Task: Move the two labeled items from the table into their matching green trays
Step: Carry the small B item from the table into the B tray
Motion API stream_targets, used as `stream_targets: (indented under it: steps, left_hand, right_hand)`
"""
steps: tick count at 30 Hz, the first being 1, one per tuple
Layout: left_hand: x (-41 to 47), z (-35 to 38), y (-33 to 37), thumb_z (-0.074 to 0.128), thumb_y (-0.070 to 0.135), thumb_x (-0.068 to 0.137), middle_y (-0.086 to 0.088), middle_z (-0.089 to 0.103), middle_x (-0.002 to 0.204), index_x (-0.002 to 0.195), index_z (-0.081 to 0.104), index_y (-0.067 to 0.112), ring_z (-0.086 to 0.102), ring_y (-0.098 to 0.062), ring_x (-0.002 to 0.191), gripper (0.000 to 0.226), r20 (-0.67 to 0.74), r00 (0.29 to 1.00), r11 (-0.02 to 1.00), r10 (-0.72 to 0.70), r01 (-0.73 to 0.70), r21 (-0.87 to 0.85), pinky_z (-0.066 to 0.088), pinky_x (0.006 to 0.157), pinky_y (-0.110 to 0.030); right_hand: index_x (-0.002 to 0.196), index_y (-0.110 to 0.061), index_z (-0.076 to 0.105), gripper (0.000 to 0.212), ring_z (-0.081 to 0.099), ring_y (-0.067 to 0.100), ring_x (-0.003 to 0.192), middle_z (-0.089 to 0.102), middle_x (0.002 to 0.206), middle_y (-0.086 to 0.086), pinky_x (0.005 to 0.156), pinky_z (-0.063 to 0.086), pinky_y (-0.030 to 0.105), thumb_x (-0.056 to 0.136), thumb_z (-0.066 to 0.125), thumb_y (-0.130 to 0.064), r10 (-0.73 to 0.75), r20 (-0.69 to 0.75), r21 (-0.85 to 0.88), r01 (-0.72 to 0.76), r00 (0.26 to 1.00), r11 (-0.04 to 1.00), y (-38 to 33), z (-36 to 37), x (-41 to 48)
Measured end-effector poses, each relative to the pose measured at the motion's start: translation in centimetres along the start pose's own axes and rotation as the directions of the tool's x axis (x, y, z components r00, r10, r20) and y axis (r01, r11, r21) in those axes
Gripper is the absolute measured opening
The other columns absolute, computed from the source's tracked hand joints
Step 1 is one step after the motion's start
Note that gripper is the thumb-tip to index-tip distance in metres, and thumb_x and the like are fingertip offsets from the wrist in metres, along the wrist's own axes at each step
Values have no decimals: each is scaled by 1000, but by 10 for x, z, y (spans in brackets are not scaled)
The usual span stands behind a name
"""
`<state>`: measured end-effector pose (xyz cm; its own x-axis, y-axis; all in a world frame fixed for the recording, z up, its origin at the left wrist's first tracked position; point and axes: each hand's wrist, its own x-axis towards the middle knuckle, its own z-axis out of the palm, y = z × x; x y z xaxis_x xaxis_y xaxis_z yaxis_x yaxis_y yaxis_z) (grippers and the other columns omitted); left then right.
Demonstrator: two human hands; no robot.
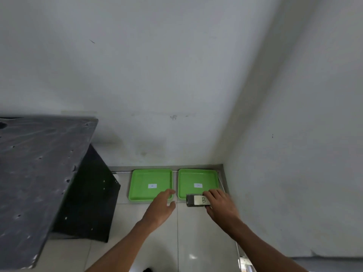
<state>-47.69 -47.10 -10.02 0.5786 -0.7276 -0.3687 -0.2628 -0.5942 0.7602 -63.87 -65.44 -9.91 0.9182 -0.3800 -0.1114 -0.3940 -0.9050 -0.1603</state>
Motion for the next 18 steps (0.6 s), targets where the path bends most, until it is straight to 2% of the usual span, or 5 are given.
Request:
stream_targets:
  steps: [2, 5, 7, 12, 18]
  left_hand:
    - [20, 12, -15, 52, 23, 99, 3, 49, 144, 141, 46, 26, 47, -15, 133, 42, 52, 998, 981, 41, -51, 189, 41, 105, -29]
    - [57, 34, -42, 51, 24, 99, 3, 49, 144, 141, 45, 25, 48, -15, 132, 43, 85, 994, 939, 65, -89, 331, 46, 104, -32]
    - [87, 53, -68, 50, 23, 99, 2, 49, 144, 141, 46, 24, 48, -15, 131, 43, 96, 992, 923, 79, -109, 369, 46, 103, -30]
    - [167, 104, -152, 51, 22, 98, -3, 51, 144, 139, 48, 20, 51, -18, 127, 41, 112, 989, 894, 101, -140, 426, 48, 103, -35]
    - [266, 167, -255, 50, 23, 98, -3, 52, 142, 138, 49, 20, 51, -19, 127, 40, 81, 985, 870, 151, -172, 463, 47, 103, -37]
  right_hand:
    - [128, -18, 54, 44, 53, 27, 113, 59, 124, 3, 92, 46, 39, 86, 62, -24, 20, 4, 10, -20, 1000, 1000, 18, 22, 10]
    - [127, -17, 56, 43, 56, 27, 110, 61, 121, 3, 90, 48, 39, 85, 65, -24, 54, 2, 48, -54, 999, 997, 39, 66, 28]
    - [124, -18, 58, 42, 58, 27, 107, 63, 119, 3, 87, 50, 38, 84, 68, -25, 50, -9, 54, -49, 999, 997, 51, 104, 45]
    - [133, -20, 49, 43, 48, 21, 117, 56, 131, 0, 97, 43, 35, 92, 57, -28, 47, -6, 56, -47, 999, 997, 77, 219, 97]
    - [128, -20, 52, 40, 50, 22, 112, 60, 125, 1, 88, 45, 35, 89, 58, -25, 47, -61, 81, -42, 997, 996, 104, 362, 159]
